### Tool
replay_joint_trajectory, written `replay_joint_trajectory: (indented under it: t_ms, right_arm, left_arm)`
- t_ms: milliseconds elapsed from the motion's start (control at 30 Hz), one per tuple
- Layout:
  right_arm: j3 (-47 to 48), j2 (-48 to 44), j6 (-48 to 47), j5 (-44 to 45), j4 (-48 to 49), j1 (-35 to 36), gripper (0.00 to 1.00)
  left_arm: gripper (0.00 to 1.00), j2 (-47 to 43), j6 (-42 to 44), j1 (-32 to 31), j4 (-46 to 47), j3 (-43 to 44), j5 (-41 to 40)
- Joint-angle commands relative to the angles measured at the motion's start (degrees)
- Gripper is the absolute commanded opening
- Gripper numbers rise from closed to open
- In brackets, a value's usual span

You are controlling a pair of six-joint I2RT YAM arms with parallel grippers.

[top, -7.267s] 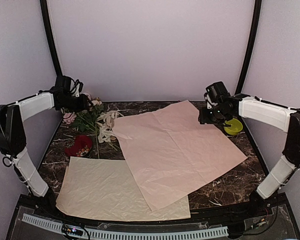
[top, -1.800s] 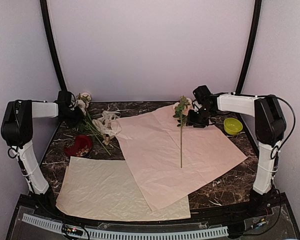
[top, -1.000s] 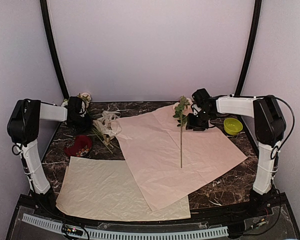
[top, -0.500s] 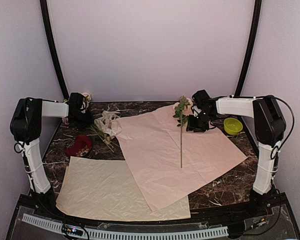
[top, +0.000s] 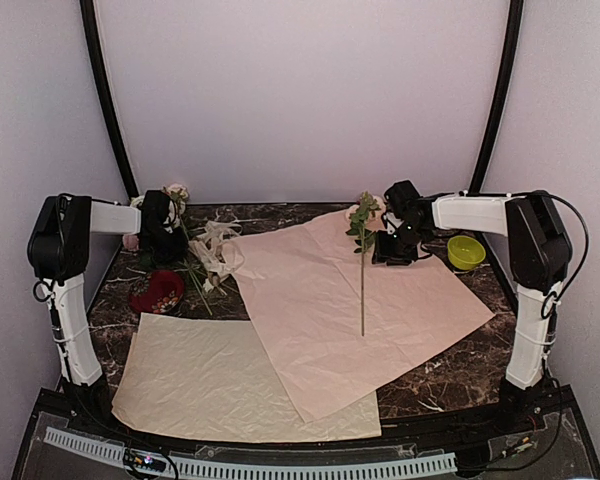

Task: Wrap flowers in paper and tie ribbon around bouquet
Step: Pick up the fake flower from the center of the board.

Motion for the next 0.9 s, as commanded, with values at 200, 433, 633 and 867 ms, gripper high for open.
replay_joint_trajectory:
  t_ms: [200, 433, 633, 867]
  right_arm:
    - [-1.03, -2.85, -1.18, 0.27, -0.08, 0.40, 0.42]
    - [-1.36, -3.03, -1.28, -0.41, -0.08, 0.45, 0.43]
    - [-1.95, -3.10, -1.28, -1.02, 0.33, 0.63, 0.43]
    - [-1.85, -2.60, -1.39, -1.38, 0.13, 1.07, 0.44]
  left_arm:
    - [0.07, -8.24, 3.30, -0.19, -2.98, -1.86, -3.17]
    - [0.04, -16.89, 1.20, 1.05, 1.93, -10.53, 1.87]
    - [0.04, -19.60, -0.39, 0.83, 4.15, -18.05, 6.18]
    - [0.14, -20.40, 0.69, 0.66, 3.33, -21.56, 6.63]
